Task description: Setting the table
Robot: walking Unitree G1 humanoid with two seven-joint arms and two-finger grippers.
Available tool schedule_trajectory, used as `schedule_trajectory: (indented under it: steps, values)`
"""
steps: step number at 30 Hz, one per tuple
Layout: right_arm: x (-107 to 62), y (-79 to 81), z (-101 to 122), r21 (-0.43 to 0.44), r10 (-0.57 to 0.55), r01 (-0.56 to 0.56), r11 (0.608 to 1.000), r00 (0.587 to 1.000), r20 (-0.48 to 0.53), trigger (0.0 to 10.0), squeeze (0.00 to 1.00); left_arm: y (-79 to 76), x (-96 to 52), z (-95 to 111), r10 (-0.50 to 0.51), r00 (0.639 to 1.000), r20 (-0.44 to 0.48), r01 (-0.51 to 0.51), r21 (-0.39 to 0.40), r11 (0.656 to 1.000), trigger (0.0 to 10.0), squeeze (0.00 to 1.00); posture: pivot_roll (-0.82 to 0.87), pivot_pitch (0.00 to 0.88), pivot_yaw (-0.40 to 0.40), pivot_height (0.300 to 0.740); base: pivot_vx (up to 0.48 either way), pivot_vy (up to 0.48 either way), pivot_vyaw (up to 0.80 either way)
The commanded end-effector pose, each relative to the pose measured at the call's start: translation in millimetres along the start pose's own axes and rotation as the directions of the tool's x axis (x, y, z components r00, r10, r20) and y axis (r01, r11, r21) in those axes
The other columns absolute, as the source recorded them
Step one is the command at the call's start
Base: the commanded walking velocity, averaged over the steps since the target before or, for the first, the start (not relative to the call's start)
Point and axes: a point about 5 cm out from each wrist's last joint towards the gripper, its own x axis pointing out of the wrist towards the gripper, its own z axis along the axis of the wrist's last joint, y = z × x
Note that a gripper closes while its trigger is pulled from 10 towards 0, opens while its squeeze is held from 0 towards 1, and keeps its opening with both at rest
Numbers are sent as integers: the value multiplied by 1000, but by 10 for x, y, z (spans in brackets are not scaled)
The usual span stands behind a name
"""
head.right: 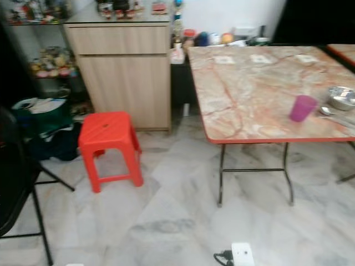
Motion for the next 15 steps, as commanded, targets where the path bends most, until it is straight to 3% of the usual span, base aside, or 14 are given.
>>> schedule_trajectory:
  steps: [1,15]
  values:
    - [45,-62,124,281,11,3,960,999,-48,10000,0,127,45,236,18,1000,18,-15,-147,989,10000,0,68,0,-14,740,0,0,0]
    - [42,-55,113,277,10,2,961,999,-42,10000,0,155,35,206,23,1000,13,-21,-139,990,10000,0,64,0,-11,740,0,-480,0]
